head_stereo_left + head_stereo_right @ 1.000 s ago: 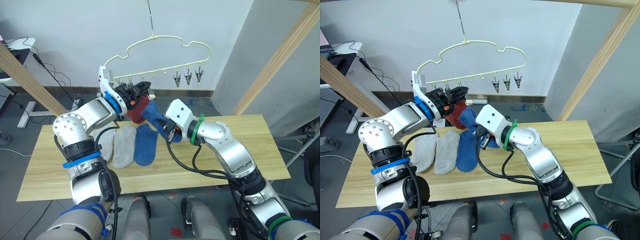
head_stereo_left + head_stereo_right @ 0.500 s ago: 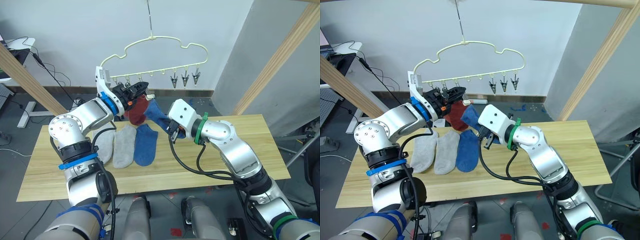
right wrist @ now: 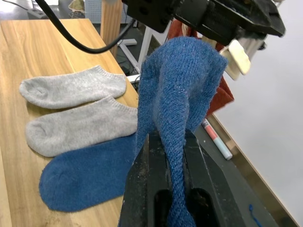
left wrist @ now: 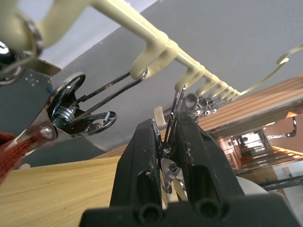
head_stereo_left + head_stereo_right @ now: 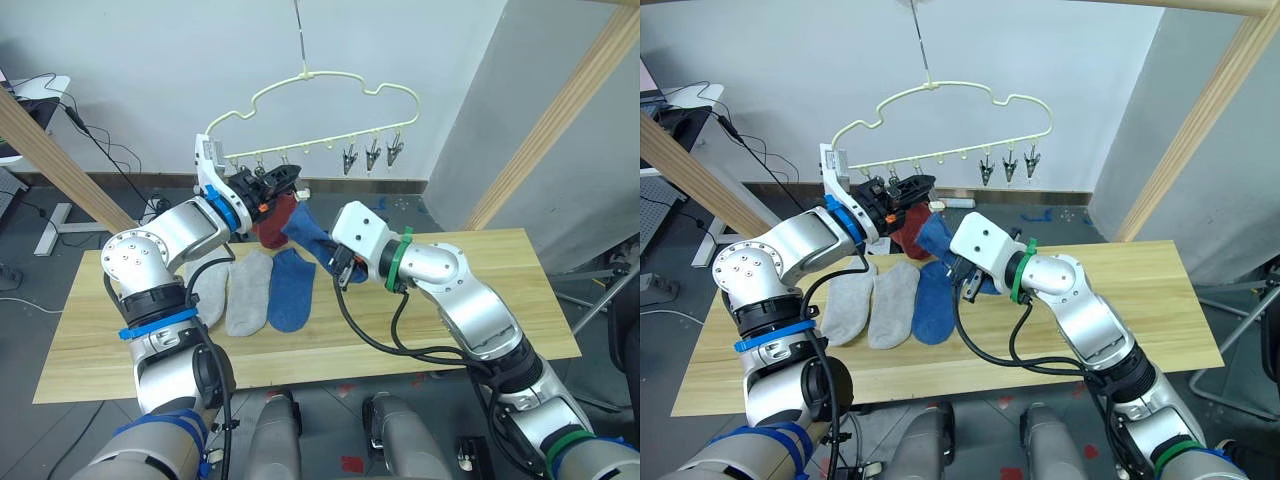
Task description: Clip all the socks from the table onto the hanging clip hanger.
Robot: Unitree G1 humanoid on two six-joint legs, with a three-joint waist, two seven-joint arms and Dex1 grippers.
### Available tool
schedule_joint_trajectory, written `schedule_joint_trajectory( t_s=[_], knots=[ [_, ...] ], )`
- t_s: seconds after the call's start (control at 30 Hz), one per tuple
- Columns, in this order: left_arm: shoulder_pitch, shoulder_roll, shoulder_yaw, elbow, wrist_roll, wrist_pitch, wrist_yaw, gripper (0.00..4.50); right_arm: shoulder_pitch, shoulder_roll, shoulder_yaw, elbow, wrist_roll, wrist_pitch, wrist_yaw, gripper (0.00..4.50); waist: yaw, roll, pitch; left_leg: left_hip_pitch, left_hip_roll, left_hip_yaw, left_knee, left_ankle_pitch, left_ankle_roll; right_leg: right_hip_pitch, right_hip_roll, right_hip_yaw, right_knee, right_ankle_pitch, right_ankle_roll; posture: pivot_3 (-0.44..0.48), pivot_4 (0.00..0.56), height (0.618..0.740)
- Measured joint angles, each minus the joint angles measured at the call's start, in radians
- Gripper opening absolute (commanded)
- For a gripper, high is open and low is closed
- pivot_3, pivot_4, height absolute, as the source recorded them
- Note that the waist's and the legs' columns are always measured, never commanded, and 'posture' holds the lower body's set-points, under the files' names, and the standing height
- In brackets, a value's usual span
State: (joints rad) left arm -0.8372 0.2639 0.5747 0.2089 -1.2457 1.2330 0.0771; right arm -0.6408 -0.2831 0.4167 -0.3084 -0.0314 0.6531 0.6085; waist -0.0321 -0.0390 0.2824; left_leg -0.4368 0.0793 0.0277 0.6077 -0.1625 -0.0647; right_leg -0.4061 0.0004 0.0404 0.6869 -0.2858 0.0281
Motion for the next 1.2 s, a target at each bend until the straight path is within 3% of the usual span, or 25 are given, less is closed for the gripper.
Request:
schedule_joint_trajectory(
  t_s=[1.2],
  knots=[
    [0.031, 0.03, -0.035, -0.017, -0.05, 0.0, 0.011, 0.24, -0.059, -0.025, -0.002, 0.131, -0.067, -0.117, 0.011, 0.02, 0.001, 0.0, 0.0, 0.0, 0.0, 0.0, 0.0, 0.0, 0.0, 0.0, 0.0, 0.0, -0.001, 0.0, 0.0, -0.005, 0.253, 0.74]
  ],
)
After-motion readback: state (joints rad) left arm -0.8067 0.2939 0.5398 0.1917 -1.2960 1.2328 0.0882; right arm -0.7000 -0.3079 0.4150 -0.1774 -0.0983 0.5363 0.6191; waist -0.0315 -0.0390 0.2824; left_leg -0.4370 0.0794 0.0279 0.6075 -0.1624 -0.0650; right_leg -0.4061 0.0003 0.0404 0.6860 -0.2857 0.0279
